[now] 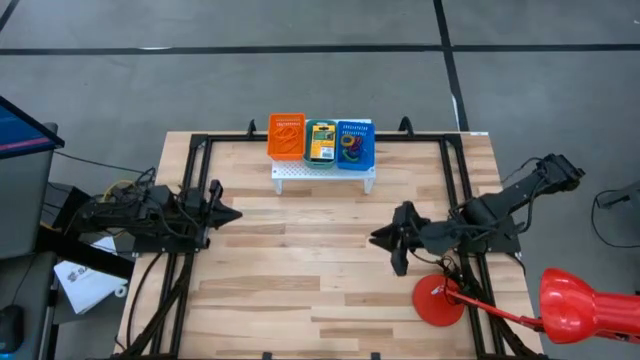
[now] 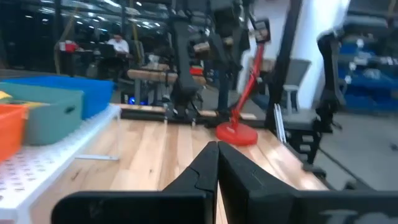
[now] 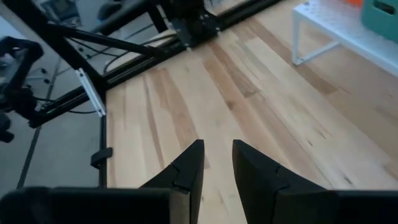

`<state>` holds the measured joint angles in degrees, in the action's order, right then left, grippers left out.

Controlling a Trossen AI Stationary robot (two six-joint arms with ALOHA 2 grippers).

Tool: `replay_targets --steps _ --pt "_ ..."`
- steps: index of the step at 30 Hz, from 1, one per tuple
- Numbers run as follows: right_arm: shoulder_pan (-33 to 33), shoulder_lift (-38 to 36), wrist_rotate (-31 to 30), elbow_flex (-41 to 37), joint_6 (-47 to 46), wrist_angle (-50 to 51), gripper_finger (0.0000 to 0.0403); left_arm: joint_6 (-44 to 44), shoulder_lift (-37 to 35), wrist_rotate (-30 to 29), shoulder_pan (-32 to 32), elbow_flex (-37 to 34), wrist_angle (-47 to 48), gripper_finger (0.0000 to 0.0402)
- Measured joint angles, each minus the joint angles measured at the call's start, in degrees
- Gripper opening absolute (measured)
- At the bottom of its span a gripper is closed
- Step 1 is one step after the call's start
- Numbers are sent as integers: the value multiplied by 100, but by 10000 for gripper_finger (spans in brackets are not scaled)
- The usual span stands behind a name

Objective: Pick & Place Office Desk Supplies
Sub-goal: Return to Home Position

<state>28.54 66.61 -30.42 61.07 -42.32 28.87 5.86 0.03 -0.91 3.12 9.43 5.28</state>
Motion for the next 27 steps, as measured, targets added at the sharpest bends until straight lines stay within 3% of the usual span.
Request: replay_targets --steps 10,19,23,27 --pt "820 160 -644 -95 90 -323 81 -73 17 174 70 -895 -1271 2" --pt "1559 203 -1604 -251 285 -591 81 7 85 143 72 -907 -1148 2" --pt "1516 205 -1548 -574 468 -856 82 488 89 -73 72 -907 -1008 2" --pt "1195 458 -1044 -932 557 -1016 82 512 87 -72 72 -907 -1030 2"
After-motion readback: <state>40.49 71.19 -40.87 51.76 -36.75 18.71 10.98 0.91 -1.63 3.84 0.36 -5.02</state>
